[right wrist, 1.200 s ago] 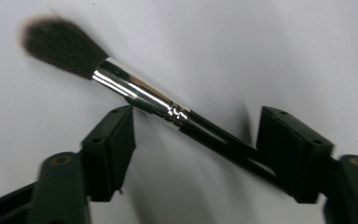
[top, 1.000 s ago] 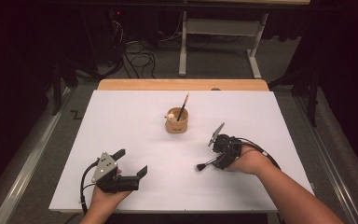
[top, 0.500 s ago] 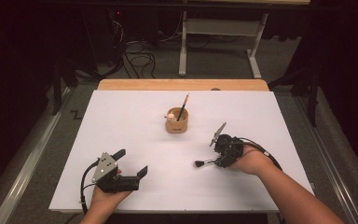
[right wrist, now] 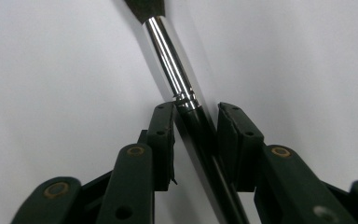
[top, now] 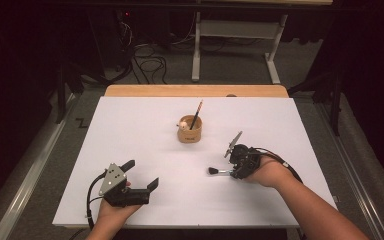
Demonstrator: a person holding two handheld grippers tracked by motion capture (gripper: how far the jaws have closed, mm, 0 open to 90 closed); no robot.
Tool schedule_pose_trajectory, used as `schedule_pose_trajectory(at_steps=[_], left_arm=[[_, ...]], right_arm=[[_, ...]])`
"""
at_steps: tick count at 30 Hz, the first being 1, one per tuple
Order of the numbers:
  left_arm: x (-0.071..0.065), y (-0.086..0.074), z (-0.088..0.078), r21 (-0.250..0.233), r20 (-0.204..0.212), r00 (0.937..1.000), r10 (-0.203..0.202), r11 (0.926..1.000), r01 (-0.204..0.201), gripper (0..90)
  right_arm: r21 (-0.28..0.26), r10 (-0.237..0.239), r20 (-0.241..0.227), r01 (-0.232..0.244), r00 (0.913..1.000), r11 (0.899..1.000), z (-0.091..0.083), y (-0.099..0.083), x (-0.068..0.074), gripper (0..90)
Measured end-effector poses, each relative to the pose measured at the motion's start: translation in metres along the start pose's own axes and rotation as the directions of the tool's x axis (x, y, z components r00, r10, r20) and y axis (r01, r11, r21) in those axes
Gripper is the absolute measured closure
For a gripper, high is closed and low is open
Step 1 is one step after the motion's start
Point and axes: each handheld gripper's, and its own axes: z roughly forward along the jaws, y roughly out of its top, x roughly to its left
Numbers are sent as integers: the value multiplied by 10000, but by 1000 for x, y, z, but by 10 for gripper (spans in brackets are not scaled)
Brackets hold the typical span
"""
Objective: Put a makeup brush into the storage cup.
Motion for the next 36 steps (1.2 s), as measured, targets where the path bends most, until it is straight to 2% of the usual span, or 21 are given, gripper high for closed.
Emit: schedule_pose_trajectory(at_steps=[15,36], left_arm=[[0,0,0,-1,4,10000,2,10000,-2,1],[0,0,0,-9,-9,10000,3,10000,-3,1]], right_arm=[[75,-64,-51,64,10000,10000,0,1,2,787],[121,-36,180,34,9998,9999,0,2,5,809]])
